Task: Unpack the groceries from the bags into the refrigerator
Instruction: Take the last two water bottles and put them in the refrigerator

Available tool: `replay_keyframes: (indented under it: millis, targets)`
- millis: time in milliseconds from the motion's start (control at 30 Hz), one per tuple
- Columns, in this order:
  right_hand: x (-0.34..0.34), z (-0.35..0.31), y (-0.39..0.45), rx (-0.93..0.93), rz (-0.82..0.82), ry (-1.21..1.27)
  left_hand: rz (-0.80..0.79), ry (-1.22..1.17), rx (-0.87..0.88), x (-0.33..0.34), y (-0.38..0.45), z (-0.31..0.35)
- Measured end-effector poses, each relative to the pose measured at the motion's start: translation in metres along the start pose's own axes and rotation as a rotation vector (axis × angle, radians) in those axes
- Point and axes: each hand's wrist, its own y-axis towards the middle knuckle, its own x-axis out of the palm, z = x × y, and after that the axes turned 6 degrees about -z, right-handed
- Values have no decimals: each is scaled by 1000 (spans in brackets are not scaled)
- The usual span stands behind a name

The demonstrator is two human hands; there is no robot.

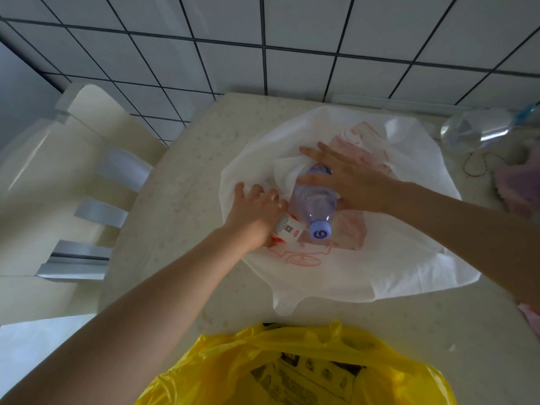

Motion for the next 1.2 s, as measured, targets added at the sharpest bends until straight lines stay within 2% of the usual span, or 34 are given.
replay_keyframes:
  millis: [67,167,267,400,500,667,800,900,1033,1200]
  targets:
    - [1,-2,-13,56,75,-4,1,-71,-34,-1,3,-1]
    - [7,-1,-32,136,125,142,44,-159,-61,-3,3,-5]
    - [7,-3,-49,300,146,404,88,-279,-90,-10,0,-5]
    - [-8,-11,-67,474,273,848,178,-441,-86,-17,-5,-5]
    - [-23,-17,-76,520,351,992,240,-508,-73,-22,-12,-2]
    - [-45,-26,-93,507,313,1035,310,-715,-112,-33,-33,13]
    - [-69,-42,-109,479,286,1149,374,-1131,-153,-57,-70,27]
    - [-86,-58,-121,458,312,1317,414,-1363,-179,-72,-98,35]
    - [-105,-90,-133,316,288,1622,471,-1729,-224,-77,-136,47]
    - [-104,-131,-138,268,254,1920,485,-1884,-263,-64,-188,65]
